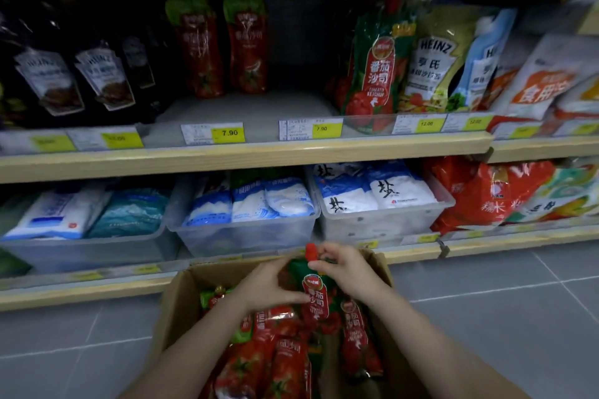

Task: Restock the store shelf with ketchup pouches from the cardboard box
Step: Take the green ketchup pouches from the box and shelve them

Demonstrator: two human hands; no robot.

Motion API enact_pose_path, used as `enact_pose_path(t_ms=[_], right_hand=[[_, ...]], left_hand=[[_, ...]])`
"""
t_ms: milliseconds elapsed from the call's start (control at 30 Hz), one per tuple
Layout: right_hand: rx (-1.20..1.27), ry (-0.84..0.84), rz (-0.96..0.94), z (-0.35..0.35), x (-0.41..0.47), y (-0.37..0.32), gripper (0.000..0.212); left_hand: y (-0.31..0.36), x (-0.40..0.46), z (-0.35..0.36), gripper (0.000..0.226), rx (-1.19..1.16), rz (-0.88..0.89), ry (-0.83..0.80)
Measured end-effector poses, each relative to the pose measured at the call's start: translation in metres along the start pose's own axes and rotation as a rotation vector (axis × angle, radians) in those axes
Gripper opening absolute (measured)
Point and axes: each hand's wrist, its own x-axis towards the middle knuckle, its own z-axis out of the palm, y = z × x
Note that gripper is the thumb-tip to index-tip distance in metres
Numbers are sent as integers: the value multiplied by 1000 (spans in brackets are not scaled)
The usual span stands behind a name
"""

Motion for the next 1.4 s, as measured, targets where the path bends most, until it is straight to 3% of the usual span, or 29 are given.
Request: enact_pose_path(t_ms=[200, 367, 500, 733, 900, 1167, 1400], right_hand=[[98, 110, -122, -40, 27, -90, 8], [144, 156, -198, -64, 31, -140, 14], [160, 221, -232, -76, 26, -149, 9], [237, 56, -141, -95, 26, -164, 22], [263, 49, -131, -97, 28, -165, 20], [387, 176, -154, -90, 29, -150, 16], [350, 115, -121, -92, 23, -152, 9]], left_hand=[[57, 4, -42, 50, -230, 18, 118], [92, 8, -79, 34, -287, 55, 177], [113, 13, -98, 26, -204, 71, 211], [120, 17, -109, 36, -161, 119, 239], [117, 12, -107, 38, -189, 164, 241], [109, 10, -105, 31, -287, 123, 216], [107, 8, -103, 34, -301, 131, 179]])
